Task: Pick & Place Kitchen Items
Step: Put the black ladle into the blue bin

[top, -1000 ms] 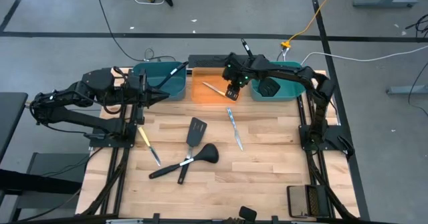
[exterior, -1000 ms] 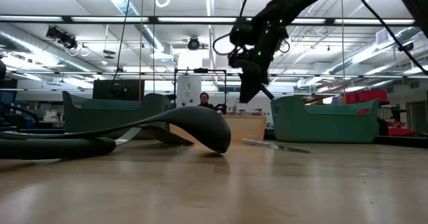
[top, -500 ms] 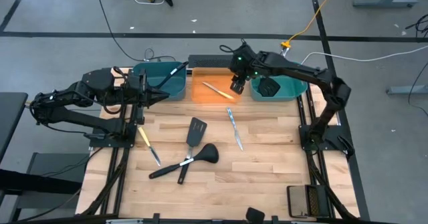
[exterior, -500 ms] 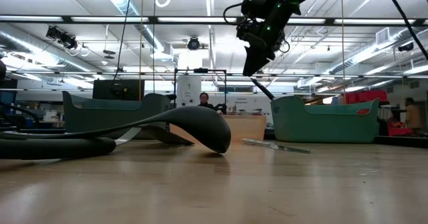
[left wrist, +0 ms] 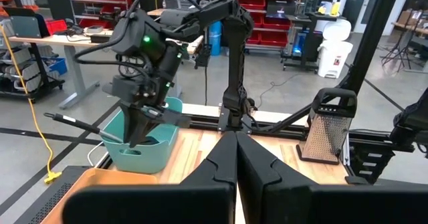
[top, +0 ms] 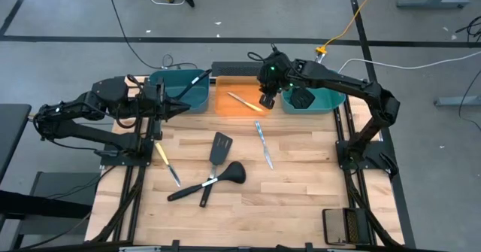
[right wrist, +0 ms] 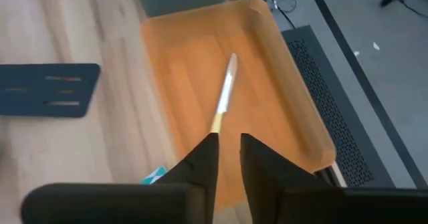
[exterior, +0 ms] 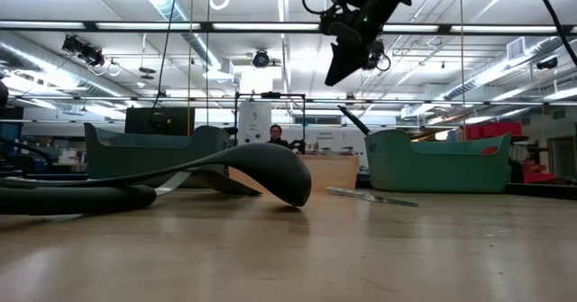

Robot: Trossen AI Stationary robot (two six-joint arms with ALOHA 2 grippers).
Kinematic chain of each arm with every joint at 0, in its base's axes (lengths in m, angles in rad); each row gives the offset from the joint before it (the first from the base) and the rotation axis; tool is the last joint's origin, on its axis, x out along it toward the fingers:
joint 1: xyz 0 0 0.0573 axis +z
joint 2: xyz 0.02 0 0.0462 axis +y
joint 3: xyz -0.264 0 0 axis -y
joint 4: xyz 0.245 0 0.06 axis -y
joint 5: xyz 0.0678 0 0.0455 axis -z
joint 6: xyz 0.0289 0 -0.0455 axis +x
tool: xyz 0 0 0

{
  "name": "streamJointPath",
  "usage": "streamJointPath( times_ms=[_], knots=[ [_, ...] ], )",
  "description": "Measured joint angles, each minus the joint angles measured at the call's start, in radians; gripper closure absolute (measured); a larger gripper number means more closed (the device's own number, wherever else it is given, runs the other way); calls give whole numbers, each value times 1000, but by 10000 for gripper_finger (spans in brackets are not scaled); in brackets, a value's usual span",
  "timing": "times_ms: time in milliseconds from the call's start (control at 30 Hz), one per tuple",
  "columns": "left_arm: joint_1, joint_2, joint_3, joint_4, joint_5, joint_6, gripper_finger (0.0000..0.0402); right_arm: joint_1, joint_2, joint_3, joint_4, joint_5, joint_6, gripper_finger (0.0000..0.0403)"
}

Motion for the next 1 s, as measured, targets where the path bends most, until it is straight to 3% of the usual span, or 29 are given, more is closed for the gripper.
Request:
streamJointPath(
  times_ms=[500, 1000],
  knots=[
    [0, 0, 0, -3, 3, -18, 400, 176, -137, 0, -11, -3, 81, 395],
    [0, 0, 0, -16, 46, -14, 400, 332, -294, 0, -10, 4, 130, 397]
  ],
)
